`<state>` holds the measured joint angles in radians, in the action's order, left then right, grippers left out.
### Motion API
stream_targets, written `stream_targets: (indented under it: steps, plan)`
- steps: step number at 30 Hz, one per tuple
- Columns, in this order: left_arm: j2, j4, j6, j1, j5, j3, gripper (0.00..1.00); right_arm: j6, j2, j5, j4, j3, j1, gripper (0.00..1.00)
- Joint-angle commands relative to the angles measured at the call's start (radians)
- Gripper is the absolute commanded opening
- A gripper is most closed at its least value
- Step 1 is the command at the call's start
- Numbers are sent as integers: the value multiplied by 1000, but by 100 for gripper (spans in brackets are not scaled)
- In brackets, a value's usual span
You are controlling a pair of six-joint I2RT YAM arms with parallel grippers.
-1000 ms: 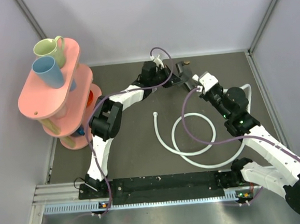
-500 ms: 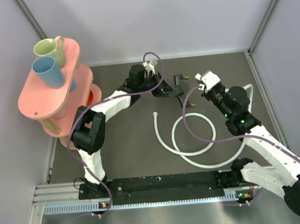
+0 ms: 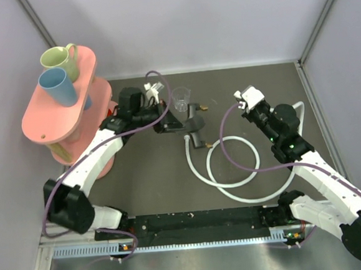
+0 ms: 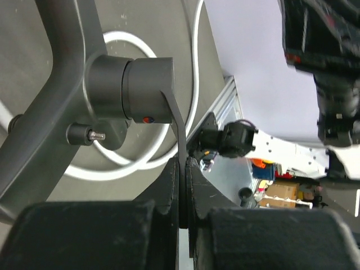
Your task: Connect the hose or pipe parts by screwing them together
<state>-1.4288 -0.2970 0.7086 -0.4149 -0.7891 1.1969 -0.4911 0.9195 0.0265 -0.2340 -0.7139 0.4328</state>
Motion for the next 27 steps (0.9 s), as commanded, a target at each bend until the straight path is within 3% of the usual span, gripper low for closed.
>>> stream_targets:
  steps: [1,5,11,17,19,27]
  plan:
    - [195,-120,-158,82,-124,-83,0,45,-11,1,-8,-27,-14,0]
    - [295,-201,-222,136,-168,-192,0,59,-8,18,-11,-30,-14,0]
    - [223,-402,-402,217,-237,-237,0,72,-18,33,-13,-22,-14,0]
    - [151,-505,-472,254,-75,-191,0,77,-19,41,-14,-10,-14,0]
    - [134,-527,-480,258,-29,-172,6,75,-16,41,-13,-12,-14,0]
    - [61,-599,-502,261,210,-73,49,89,-11,32,19,-28,-14,0]
